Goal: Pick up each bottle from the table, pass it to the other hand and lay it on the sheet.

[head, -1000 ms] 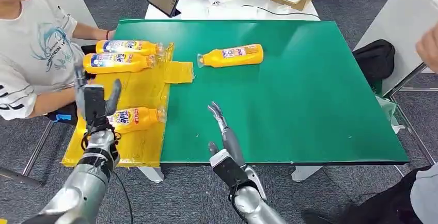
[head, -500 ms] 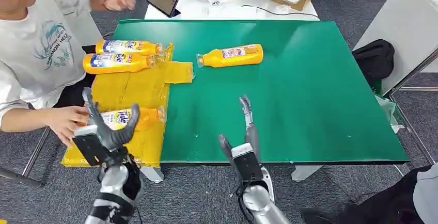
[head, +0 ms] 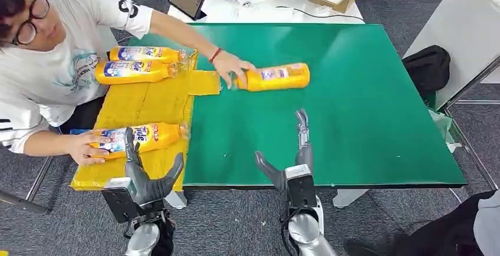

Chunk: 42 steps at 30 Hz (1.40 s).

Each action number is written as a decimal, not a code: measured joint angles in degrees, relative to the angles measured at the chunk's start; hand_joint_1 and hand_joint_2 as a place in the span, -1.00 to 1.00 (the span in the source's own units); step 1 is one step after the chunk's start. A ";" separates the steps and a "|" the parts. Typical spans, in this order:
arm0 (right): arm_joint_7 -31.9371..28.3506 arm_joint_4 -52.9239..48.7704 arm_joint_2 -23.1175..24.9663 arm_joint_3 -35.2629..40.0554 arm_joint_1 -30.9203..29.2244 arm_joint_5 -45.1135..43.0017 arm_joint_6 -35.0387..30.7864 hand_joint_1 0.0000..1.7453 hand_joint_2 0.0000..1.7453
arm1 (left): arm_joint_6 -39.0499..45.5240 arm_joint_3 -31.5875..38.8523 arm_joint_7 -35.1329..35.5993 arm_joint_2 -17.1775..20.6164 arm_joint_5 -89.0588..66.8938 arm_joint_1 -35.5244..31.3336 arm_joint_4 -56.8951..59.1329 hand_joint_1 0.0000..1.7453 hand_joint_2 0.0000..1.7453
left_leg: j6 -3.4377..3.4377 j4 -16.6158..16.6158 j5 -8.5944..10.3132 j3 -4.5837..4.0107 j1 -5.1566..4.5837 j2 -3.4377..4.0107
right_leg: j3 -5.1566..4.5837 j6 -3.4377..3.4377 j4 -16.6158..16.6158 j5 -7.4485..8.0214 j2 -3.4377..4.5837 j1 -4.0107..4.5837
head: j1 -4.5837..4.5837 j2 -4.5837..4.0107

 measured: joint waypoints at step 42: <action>37.68 26.36 -10.51 10.95 -22.43 32.89 24.83 -1.00 1.00 | -4.07 -1.09 0.07 -0.98 -1.25 -0.08 5.66 -1.00 1.00 | 0.03 0.01 0.04 -0.01 -0.01 -0.02 | 0.04 0.03 0.00 0.03 -0.03 -0.01 | -0.02 0.00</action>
